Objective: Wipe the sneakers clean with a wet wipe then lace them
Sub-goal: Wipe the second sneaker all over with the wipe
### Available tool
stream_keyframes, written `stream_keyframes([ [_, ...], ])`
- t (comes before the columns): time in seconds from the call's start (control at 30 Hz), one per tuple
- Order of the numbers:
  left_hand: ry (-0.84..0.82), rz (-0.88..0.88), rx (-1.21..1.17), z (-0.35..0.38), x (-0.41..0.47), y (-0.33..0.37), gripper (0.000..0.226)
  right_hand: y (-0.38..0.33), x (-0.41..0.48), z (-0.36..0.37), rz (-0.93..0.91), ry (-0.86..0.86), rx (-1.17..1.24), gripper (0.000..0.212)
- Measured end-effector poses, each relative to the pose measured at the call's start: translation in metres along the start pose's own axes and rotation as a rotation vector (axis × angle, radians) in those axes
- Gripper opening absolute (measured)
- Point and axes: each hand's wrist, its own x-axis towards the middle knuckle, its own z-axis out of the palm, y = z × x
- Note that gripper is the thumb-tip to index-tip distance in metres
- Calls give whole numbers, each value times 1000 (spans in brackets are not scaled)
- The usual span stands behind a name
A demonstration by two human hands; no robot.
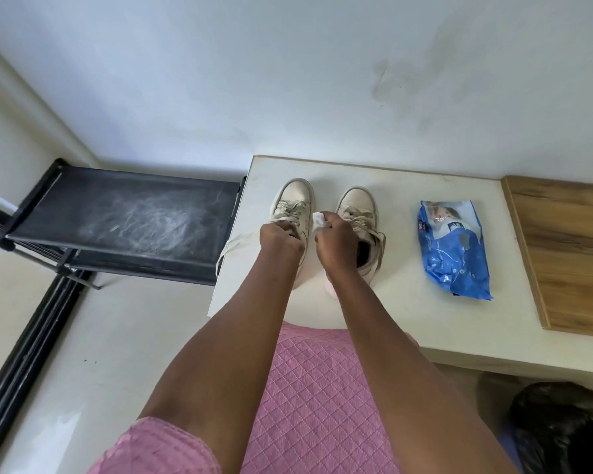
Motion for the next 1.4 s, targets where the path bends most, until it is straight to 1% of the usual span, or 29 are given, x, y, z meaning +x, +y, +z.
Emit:
stream_keyframes([
  [0.03, -28, -13, 34, -3, 3, -2, 29, -1, -1, 4, 4, -28, -25, 28],
  [0.07, -44, -11, 20, -2, -1, -3, 24, -1, -1, 8, 19, -49, -30, 27],
  [0.1, -112, 4, 7, -5, -3, -4, 20, -1, -1, 11, 38, -61, -26, 26],
  [0.17, -267, -20, 65, -9, -6, -5, 15, -2, -1, 14, 48, -73, -54, 33],
  [0.23, -315, -39, 176, -10, -1, 1, 10, -3, -2, 13, 38, -71, -119, 39],
  [0.27, -311, -44, 257, -11, 1, 4, 12, -3, -3, 12, 28, -68, -140, 40],
  [0.3, -337, -66, 305, -11, 7, 6, 19, -3, -3, 12, 17, -71, -151, 39],
  [0.37, -393, -117, 348, -9, 12, 8, 43, -2, -3, 11, -6, -78, -151, 37],
  [0.4, -409, -126, 393, -8, 11, 8, 51, -1, -2, 11, -8, -85, -150, 37],
  [0.43, -436, -128, 441, -6, 15, 7, 53, -1, -2, 10, -8, -98, -151, 37],
  [0.47, -453, -121, 516, -7, 15, 6, 49, 0, -2, 9, -10, -115, -161, 38],
  [0.53, -431, -57, 653, -6, 16, 3, 29, 1, -4, 7, -54, -141, -207, 35],
  [0.57, -406, -35, 695, -6, 16, 4, 18, 2, -6, 6, -94, -148, -225, 33],
  [0.6, -377, -19, 737, -8, 10, 6, 15, 4, -7, 5, -134, -148, -231, 29],
  [0.67, -386, -40, 674, -15, 6, 12, 23, 5, -12, 1, -195, -122, -226, 24],
  [0.7, -421, -76, 590, -19, 3, 15, 27, 4, -15, -2, -228, -87, -219, 21],
  [0.77, -510, -119, 455, -31, -5, 21, 28, -2, -21, -9, -308, 23, -213, 14],
  [0.83, -572, -133, 361, -42, -14, 26, 32, -12, -26, -15, -426, 139, -227, 10],
  [0.9, -675, -168, 328, -53, -29, 33, 41, -25, -31, -20, -558, 205, -231, 16],
  [0.97, -810, -193, 328, -64, -47, 38, 54, -39, -37, -24, -667, 198, -245, 26],
  [1.0, -876, -199, 344, -69, -57, 38, 63, -44, -42, -26, -723, 192, -263, 28],
  [1.07, -978, -183, 405, -79, -78, 40, 81, -56, -63, -27, -864, 186, -284, 24],
  [1.1, -1015, -172, 426, -84, -87, 42, 86, -61, -77, -26, -929, 161, -275, 27],
  [1.13, -1043, -165, 436, -88, -95, 44, 84, -64, -90, -25, -985, 125, -257, 30],
  [1.2, -1061, -162, 444, -98, -105, 48, 81, -64, -112, -26, -1093, 33, -241, 29],
  [1.3, -1056, -111, 458, -115, -114, 52, 96, -55, -128, -36, -1251, -64, -326, 23],
  [1.33, -1056, -90, 461, -119, -118, 51, 99, -55, -127, -42, -1274, -64, -376, 23],
  [1.4, -1078, -63, 457, -125, -130, 49, 100, -63, -123, -52, -1257, -16, -452, 25],
])
